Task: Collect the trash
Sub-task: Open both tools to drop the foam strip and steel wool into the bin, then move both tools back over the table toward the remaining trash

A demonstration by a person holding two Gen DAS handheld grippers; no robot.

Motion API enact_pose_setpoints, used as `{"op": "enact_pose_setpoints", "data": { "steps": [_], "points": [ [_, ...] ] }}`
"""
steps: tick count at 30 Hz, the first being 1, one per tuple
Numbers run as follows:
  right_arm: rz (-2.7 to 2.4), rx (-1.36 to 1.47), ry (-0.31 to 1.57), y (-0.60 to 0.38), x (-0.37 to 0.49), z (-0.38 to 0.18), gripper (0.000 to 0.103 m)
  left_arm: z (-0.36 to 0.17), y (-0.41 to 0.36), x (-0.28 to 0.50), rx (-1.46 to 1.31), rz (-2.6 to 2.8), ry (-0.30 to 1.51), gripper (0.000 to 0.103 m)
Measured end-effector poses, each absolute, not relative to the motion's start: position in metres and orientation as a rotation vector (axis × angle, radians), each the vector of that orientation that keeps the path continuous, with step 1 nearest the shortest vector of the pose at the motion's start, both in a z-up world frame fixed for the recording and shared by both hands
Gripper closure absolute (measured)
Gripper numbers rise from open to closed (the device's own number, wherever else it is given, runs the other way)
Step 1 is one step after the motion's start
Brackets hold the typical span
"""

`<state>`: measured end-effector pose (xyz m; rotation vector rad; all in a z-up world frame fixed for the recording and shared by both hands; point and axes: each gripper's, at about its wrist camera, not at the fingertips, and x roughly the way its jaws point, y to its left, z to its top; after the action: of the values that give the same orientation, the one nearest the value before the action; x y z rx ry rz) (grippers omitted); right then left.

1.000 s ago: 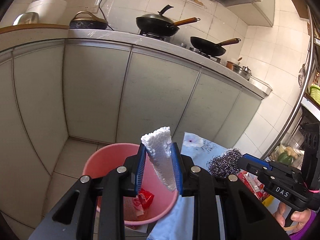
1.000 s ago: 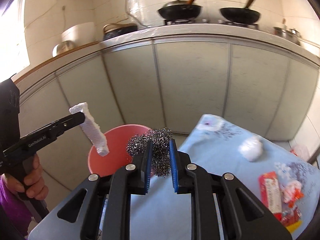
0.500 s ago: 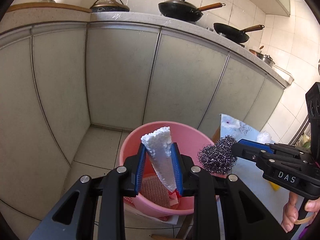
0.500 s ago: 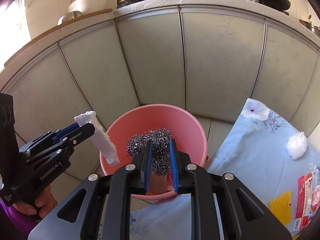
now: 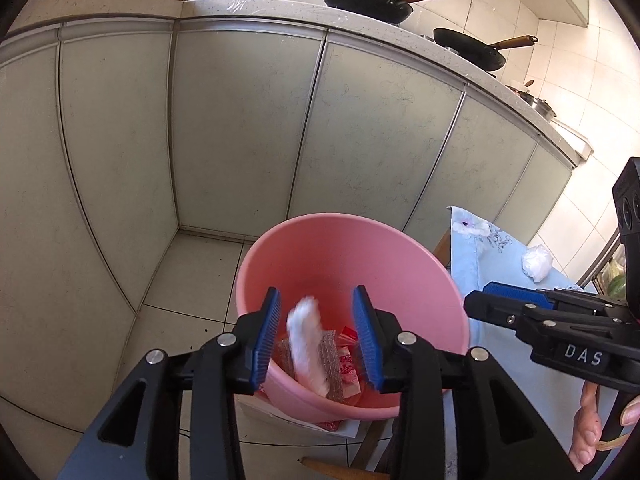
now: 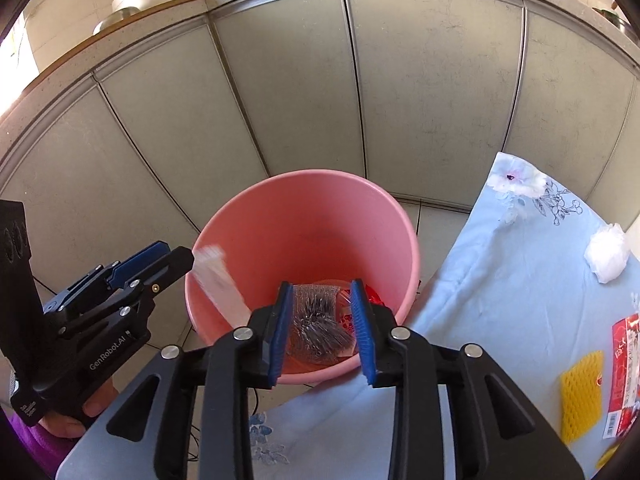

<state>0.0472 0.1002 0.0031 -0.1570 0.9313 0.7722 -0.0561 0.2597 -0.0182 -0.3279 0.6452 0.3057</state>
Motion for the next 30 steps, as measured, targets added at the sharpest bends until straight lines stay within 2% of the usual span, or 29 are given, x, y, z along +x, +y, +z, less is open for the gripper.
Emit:
{"op": "enact_pose_setpoints", "data": {
  "steps": [5, 30],
  "points": [
    [0.771, -0.149, 0.906, 0.092, 0.044, 0.010, 0.069, -0.016, 0.258, -0.060, -0.329, 0.317, 0.640, 0.065],
    [0.793, -0.038, 0.870, 0.038, 0.018, 0.030, 0.069, 0.005, 0.221, -0.071, -0.252, 0.287, 0.640, 0.065]
  ]
}}
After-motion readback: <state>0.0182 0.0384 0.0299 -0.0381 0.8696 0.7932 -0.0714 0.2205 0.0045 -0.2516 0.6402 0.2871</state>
